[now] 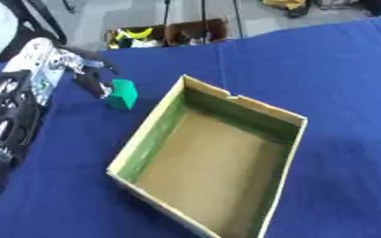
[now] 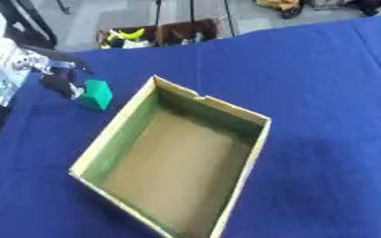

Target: Pick up objects on the table and place them in the box.

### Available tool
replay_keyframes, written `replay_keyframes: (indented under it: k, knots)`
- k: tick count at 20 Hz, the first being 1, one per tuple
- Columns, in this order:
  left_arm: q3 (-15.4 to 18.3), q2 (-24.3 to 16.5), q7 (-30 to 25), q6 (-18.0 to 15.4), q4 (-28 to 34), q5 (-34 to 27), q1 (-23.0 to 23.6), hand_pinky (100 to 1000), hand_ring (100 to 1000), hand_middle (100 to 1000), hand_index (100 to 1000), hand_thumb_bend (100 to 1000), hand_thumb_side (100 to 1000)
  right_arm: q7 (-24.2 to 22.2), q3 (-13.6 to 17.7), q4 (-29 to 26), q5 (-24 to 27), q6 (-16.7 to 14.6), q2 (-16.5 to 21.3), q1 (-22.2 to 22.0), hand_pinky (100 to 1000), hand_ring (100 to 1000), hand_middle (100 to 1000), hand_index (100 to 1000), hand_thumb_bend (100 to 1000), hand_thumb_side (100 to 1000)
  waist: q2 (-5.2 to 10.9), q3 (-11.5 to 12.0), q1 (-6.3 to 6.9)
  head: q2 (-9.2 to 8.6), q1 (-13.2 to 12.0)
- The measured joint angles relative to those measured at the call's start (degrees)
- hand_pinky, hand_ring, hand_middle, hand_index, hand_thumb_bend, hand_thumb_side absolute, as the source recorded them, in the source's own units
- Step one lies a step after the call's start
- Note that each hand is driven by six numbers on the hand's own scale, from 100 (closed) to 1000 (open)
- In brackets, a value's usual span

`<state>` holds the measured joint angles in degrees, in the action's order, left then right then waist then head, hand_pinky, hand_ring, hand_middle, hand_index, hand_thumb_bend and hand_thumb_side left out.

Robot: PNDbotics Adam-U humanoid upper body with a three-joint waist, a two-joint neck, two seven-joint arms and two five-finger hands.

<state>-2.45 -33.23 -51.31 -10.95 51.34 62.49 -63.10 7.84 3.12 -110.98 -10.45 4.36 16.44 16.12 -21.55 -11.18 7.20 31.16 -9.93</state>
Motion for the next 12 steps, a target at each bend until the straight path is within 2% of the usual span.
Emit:
replay_keyframes:
  k: [7,12]
  knots:
    - [-1.3,0.0,0.1,-0.7,0.6,0.6,-0.2,648,808,1000,1000,246,545,0.1,-0.1,0.0,0.0,0.1,0.1,-0.2,832,860,659,846,100,877,-0.05,0.4,0.41,0.0,0.1]
    - [-1.4,-0.5,0.1,-0.7,3.1,2.3,-0.5,657,815,1000,1000,188,575,0.0,-0.3,0.0,0.0,0.2,0.5,-0.6,832,860,658,846,100,877,-0.08,0.6,0.45,0.27,0.5]
